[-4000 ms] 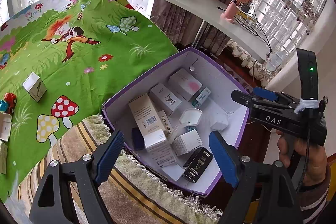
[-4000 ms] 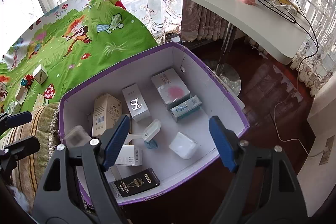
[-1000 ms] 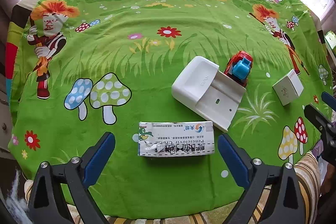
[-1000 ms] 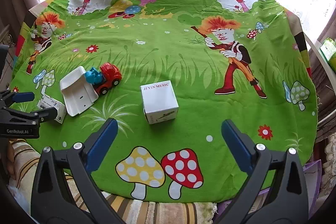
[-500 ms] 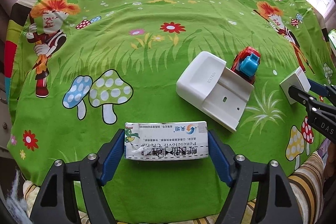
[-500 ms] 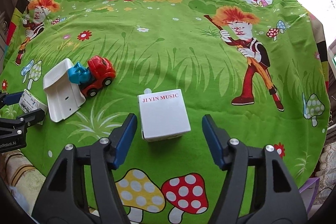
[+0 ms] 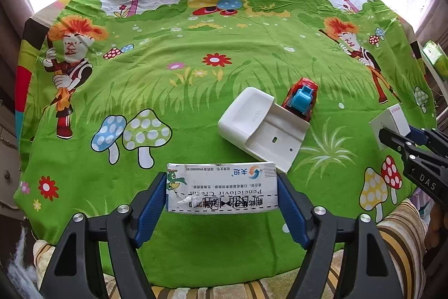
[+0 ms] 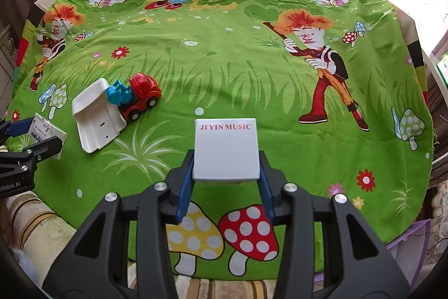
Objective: Organize rigid objects
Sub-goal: 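Carry the cream tube box and JI YIN MUSIC cube over the purple box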
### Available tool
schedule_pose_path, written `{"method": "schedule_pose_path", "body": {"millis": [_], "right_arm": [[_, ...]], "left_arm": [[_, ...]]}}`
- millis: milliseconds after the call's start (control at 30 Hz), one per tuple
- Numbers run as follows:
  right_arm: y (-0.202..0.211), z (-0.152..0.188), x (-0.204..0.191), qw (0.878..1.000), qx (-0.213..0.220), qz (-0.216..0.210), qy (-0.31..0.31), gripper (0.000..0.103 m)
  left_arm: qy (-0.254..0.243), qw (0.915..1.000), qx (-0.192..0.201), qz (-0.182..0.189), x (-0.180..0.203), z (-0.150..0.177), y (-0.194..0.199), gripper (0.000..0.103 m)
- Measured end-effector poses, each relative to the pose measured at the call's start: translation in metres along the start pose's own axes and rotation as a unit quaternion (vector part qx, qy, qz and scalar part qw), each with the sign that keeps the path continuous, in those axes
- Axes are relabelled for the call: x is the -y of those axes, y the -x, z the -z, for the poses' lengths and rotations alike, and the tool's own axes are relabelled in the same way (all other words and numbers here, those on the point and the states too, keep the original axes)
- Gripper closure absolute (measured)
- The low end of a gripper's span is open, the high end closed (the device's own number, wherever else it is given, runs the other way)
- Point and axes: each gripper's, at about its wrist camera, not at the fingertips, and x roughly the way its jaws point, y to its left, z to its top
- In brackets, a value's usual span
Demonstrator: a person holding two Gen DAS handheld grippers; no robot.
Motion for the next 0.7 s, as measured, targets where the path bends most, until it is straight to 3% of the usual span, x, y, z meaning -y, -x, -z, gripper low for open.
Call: {"method": "schedule_pose_path", "body": {"millis": [367, 700], "right_arm": [[0.045, 0.041, 0.015, 0.999, 0.019, 0.019, -0.033, 0.058], [0.084, 0.085, 0.042, 0.997, 0.027, 0.034, -0.068, 0.058]], "left_arm": [[-0.031, 0.9971, 0.030, 0.064, 0.044, 0.014, 0.033, 0.027], [-0.085, 0.9852, 0.052, 0.139, 0.101, 0.032, 0.064, 0.027]]}}
